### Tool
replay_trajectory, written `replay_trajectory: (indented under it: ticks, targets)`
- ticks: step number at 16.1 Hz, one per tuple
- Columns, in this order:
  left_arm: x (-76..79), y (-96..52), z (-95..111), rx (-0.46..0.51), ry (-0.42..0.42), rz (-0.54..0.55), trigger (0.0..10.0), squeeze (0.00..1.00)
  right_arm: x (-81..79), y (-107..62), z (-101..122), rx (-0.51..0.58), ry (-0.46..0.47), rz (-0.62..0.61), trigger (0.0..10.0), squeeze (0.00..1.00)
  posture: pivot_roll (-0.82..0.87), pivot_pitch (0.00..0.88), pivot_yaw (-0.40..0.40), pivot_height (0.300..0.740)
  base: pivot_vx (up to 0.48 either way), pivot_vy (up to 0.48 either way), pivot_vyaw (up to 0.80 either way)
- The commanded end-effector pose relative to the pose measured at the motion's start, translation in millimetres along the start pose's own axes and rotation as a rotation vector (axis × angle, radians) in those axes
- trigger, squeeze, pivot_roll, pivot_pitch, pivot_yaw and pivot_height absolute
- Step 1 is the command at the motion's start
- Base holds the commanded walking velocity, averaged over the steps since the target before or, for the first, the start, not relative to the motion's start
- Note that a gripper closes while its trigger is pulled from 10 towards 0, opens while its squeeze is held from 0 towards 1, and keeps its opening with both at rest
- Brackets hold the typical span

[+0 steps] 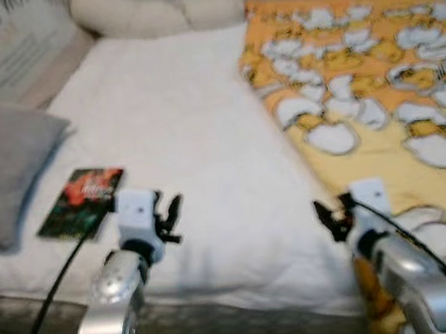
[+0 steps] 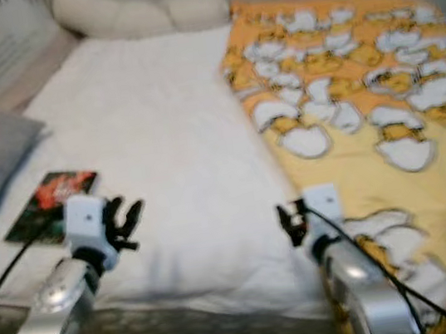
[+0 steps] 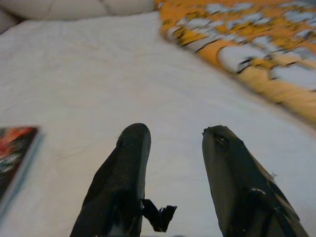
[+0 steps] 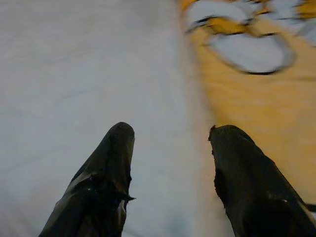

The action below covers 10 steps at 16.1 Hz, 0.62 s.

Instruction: Clean up the room

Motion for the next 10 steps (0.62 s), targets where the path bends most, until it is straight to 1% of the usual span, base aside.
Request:
replay_trajectory:
  ticks: [1,2,3,4,6,7,8,10]
  targets:
    - [-9.0,-2.0,-0.2,-0.011,0.01,0.025,10.0,0.0,-4.9,1.1,5.0,0.013,-0.001,0.01,10.0,0.0,-0.04,0.0,0.011,0.74,0.0,-0.48,0.0]
    - [-8.9,-2.1,-0.4,-0.012,0.009,0.025,10.0,0.0,-5.1,1.2,4.9,0.011,0.003,0.011,10.0,0.0,-0.04,0.0,0.01,0.74,0.0,-0.48,0.0]
    - [-9.1,-2.5,-4.5,-0.033,-0.05,0.025,10.0,0.0,-6.4,1.4,4.4,0.007,0.014,0.017,10.0,0.0,-0.04,0.0,0.009,0.74,0.0,0.0,0.0]
    - [-9.6,-2.3,-4.6,-0.036,-0.064,0.024,10.0,0.0,-7.6,1.9,2.7,-0.007,0.035,0.02,10.0,0.0,-0.04,0.0,0.007,0.74,0.0,0.48,-0.78]
    - [-11.9,-1.9,-1.2,-0.024,-0.042,0.03,10.0,0.0,-7.0,3.3,2.2,-0.013,0.045,0.015,10.0,0.0,-0.03,0.0,0.006,0.74,0.0,0.48,-0.79]
    - [-13.4,-2.1,-0.2,-0.02,-0.026,0.036,10.0,0.0,-6.5,3.8,2.6,-0.012,0.042,0.013,10.0,0.0,-0.03,0.0,0.007,0.74,0.0,0.0,-0.79]
    - [-14.3,-2.3,-0.2,-0.021,-0.021,0.038,10.0,0.0,-5.9,4.2,3.1,-0.01,0.039,0.009,10.0,0.0,-0.03,0.0,0.007,0.74,0.0,0.0,-0.41]
    - [-16.0,-2.5,-0.1,-0.022,-0.044,0.039,10.0,0.0,-4.3,7.5,5.4,-0.009,0.034,0.008,10.0,0.0,-0.03,0.0,0.011,0.74,0.0,0.0,0.0]
Point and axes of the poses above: a point about 5 cm out from each wrist's last joint towards the gripper, its own y axis pointing out of the wrist towards the gripper, its own z axis along the axis of the wrist's last joint, x = y × z, the point moved 6 cm from there along y, pointing out of the wrist towards the gripper, and after that the axes turned 2 degrees about -y, right-handed, at the moved point
